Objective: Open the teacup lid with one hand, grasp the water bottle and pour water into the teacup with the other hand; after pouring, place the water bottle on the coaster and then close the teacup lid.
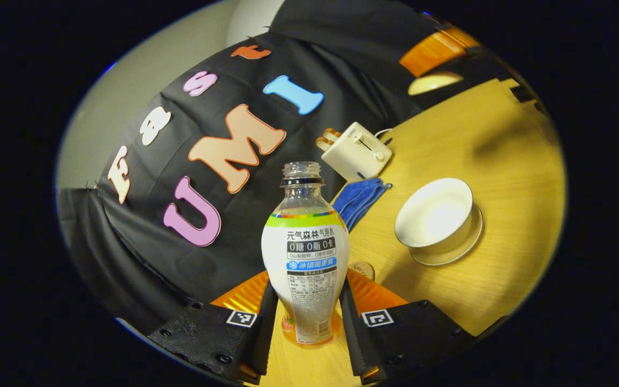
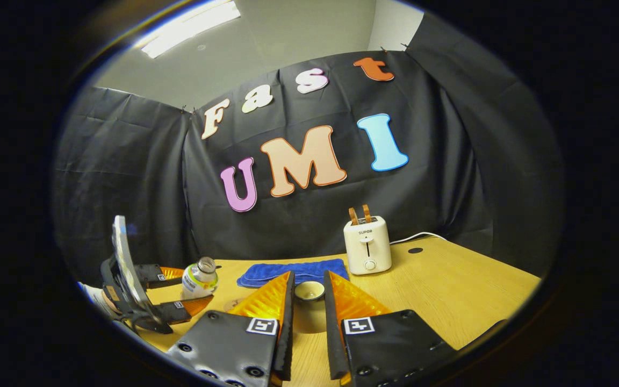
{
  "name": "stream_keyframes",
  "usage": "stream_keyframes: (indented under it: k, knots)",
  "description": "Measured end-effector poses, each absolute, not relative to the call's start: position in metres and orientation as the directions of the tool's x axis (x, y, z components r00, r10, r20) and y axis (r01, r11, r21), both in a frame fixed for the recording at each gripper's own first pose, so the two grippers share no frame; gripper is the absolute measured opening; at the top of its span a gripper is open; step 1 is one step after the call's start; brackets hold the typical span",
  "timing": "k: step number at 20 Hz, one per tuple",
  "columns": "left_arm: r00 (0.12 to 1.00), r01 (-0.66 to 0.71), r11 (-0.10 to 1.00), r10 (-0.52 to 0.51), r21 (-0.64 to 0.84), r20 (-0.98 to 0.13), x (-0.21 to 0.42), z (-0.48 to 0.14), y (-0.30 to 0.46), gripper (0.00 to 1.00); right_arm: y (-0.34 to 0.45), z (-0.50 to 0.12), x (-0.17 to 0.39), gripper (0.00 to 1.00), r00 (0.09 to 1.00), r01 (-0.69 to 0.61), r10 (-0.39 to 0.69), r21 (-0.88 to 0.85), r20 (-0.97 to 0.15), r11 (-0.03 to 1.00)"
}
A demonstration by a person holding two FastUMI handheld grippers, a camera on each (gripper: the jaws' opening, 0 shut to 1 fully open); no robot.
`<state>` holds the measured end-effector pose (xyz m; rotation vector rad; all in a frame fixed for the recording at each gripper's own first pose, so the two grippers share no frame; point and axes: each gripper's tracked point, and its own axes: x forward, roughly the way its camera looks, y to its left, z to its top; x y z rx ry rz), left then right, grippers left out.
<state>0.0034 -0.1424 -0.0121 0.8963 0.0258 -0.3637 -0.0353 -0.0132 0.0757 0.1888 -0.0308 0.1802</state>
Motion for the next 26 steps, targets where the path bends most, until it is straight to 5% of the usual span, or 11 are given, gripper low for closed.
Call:
stream_keyframes:
  k: [26]
  knots:
    - [0.93,0.267,-0.069,-0.242,0.961,-0.276,0.008,-0.035,-0.148,0.55,-0.031,0.074,-0.031,0.32,0.99,-0.144,0.14,0.177,0.034,0.974]
